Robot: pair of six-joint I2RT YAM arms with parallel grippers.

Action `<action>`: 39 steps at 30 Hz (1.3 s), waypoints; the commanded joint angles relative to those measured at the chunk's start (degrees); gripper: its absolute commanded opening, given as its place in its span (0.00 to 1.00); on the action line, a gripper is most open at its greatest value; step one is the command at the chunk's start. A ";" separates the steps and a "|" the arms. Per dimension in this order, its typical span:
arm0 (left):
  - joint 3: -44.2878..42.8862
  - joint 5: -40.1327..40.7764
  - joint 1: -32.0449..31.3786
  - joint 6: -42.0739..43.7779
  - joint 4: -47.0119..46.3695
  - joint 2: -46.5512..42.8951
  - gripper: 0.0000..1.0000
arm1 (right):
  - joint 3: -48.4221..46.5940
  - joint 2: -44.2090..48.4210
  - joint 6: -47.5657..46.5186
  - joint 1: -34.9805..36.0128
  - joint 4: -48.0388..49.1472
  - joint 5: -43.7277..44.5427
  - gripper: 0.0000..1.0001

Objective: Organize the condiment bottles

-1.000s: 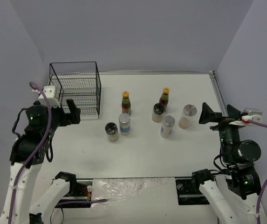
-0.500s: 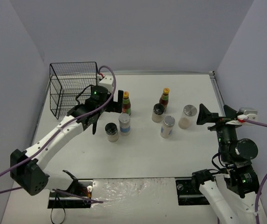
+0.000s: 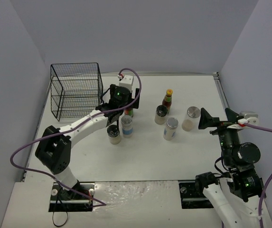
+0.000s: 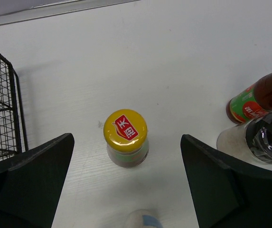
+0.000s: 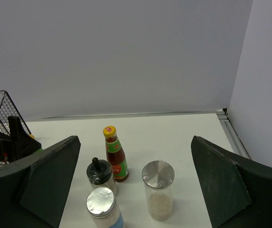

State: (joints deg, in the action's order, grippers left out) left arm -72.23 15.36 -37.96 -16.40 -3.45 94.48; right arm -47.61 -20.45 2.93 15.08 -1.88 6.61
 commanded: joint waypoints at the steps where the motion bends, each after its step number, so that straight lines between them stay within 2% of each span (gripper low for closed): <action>1: -3.50 2.78 -0.54 1.28 -7.85 0.51 0.89 | 0.55 -0.24 -0.96 0.67 5.40 0.16 1.00; 5: -3.66 3.54 -0.54 1.46 -8.24 2.22 0.83 | 1.07 0.28 -1.15 0.67 5.32 0.44 1.00; 12: -3.64 4.15 -0.54 1.70 -9.03 3.83 0.81 | 1.82 0.77 -0.98 0.83 5.31 0.49 1.00; 16: -4.03 3.72 -0.54 1.88 -9.40 4.86 0.73 | 2.31 1.18 -1.09 0.83 5.40 0.81 1.00; 20: -3.52 3.71 -0.54 2.10 -10.15 3.95 0.53 | 2.72 1.66 -1.17 0.90 5.31 1.02 1.00; 24: -3.62 3.28 -0.54 3.98 -10.79 2.22 0.23 | 3.22 2.08 -1.09 1.01 5.40 1.12 1.00; 28: -4.39 3.40 -0.54 6.14 -10.78 0.11 0.02 | 3.53 2.26 -1.04 1.14 5.44 1.12 1.00; 30: -5.43 3.45 -0.53 7.52 -9.61 -1.14 0.00 | 3.66 2.26 -1.08 1.18 5.48 1.12 1.00; 39: -20.10 4.08 1.33 10.95 1.03 -7.23 0.00 | 2.67 0.67 -1.00 1.27 5.40 0.58 1.00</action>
State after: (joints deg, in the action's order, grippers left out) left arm -79.67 17.51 -38.09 -8.71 1.22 97.80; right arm -43.79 -17.94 2.68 15.90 -1.85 6.66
